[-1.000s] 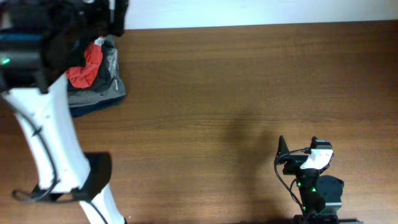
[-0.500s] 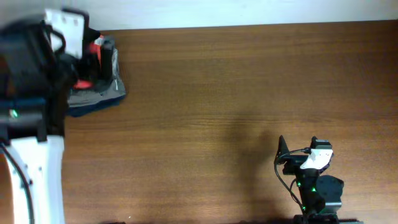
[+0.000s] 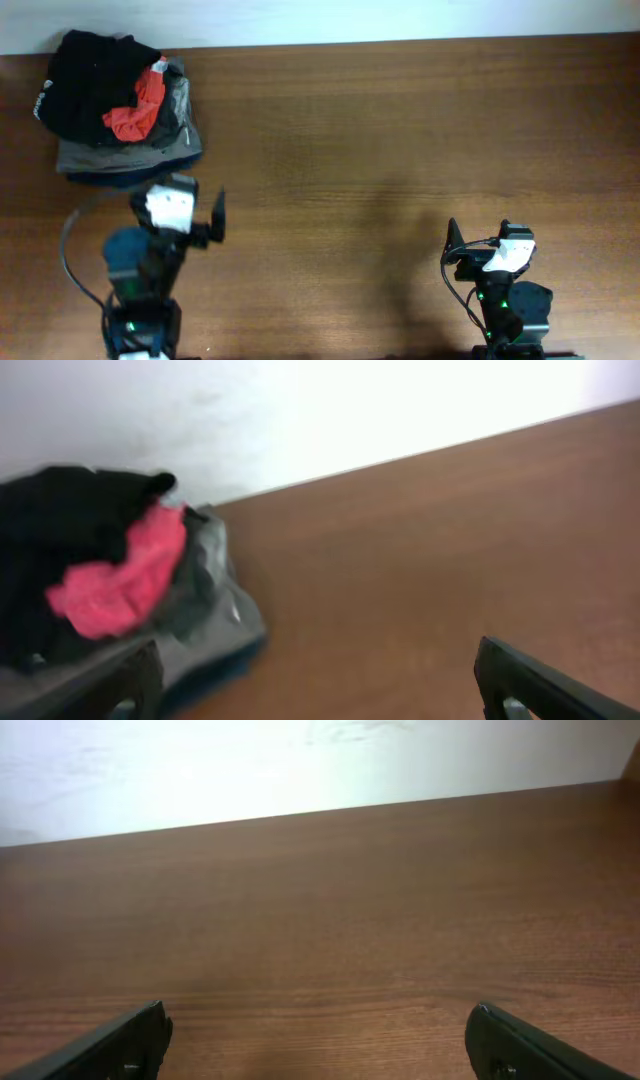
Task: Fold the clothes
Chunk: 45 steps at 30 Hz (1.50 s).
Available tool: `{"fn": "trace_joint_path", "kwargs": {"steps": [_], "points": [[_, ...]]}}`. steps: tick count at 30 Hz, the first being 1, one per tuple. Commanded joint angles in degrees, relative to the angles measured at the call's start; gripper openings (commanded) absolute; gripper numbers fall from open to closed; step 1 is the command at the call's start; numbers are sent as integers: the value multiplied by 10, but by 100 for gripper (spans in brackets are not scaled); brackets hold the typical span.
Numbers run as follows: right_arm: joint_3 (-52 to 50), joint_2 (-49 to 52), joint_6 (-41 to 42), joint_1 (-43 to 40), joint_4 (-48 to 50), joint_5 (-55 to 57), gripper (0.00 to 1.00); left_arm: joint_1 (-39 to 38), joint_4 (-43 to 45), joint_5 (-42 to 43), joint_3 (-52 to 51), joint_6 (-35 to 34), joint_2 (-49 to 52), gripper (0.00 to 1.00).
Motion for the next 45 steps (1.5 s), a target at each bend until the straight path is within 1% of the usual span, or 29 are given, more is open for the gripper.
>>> {"fn": "trace_joint_path", "kwargs": {"steps": [1,6,13,18,20,24,45], "points": [[-6,-3,5,-4,1,-3,99,-1,7,23,-69,3,-70,99],[-6,-3,4,-4,1,-3,99,-1,14,13,-117,3,-143,99],[-6,-3,4,-4,1,-3,98,-1,73,13,-214,3,-283,99],[-6,-3,5,-4,1,-3,99,3,44,4,-220,3,-341,99],[-6,-3,4,-4,1,-3,99,3,16,-3,-220,3,-366,99],[-6,-3,4,-4,1,-3,98,12,-68,-6,-220,1,-419,99],[-5,-3,4,-4,1,-3,99,16,-69,-9,-220,1,-417,99]]}}
